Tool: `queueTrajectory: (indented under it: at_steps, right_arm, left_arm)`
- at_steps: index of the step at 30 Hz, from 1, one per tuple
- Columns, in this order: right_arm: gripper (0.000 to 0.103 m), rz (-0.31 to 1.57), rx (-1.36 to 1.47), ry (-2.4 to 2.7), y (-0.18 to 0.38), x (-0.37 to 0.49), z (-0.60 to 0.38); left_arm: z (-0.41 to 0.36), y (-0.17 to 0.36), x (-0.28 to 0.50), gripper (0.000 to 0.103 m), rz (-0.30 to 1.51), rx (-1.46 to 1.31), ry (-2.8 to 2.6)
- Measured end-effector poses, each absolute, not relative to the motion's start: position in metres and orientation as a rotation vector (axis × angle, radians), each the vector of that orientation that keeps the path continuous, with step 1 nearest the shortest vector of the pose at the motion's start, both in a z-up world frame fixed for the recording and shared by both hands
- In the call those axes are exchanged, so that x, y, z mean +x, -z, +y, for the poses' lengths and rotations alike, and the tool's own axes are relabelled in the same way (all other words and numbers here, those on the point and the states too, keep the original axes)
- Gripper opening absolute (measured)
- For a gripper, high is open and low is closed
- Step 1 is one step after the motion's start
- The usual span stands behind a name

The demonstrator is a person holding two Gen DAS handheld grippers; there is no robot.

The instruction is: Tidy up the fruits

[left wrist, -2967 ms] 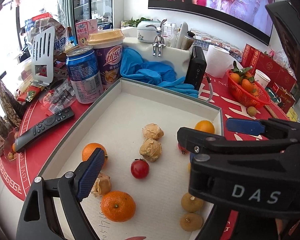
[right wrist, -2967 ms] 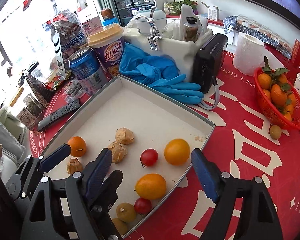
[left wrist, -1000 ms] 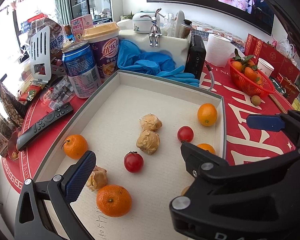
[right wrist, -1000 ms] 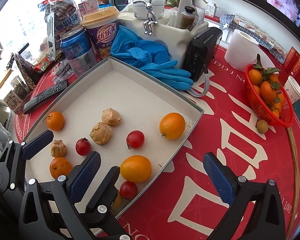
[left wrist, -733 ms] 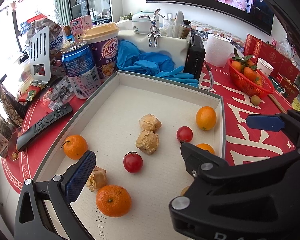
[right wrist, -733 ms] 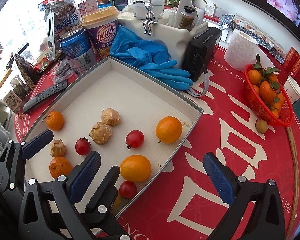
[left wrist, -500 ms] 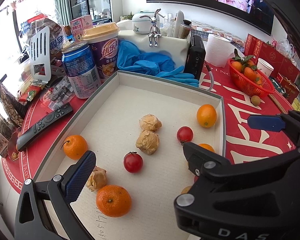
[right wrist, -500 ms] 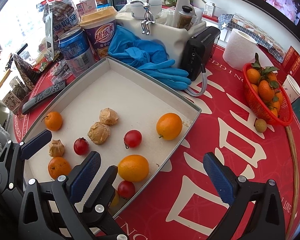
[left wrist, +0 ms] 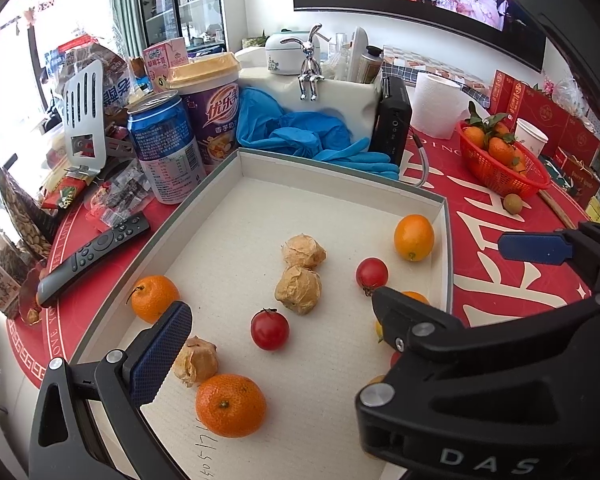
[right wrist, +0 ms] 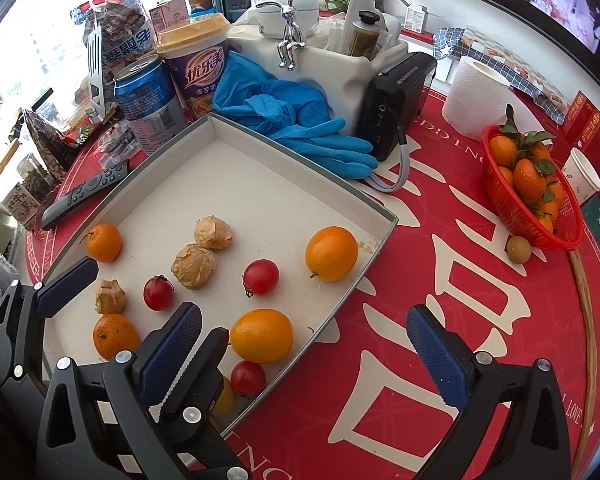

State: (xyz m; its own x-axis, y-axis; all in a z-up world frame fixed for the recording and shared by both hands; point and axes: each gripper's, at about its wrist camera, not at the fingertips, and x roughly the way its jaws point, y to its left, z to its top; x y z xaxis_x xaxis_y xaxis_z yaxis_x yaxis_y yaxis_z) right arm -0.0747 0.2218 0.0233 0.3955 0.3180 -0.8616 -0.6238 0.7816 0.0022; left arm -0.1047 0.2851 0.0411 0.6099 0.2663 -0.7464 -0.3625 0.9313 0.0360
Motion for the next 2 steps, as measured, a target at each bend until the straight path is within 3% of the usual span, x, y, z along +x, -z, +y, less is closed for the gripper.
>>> queueTrajectory:
  at_steps: [2]
  right_arm:
    - [0.103,0.998,-0.347,-0.613,-0.0235,-0.0748,0.2219]
  left_arm:
    - [0.2860,-0.0413,-0.1047,0.103,0.840,-0.128,-0.354]
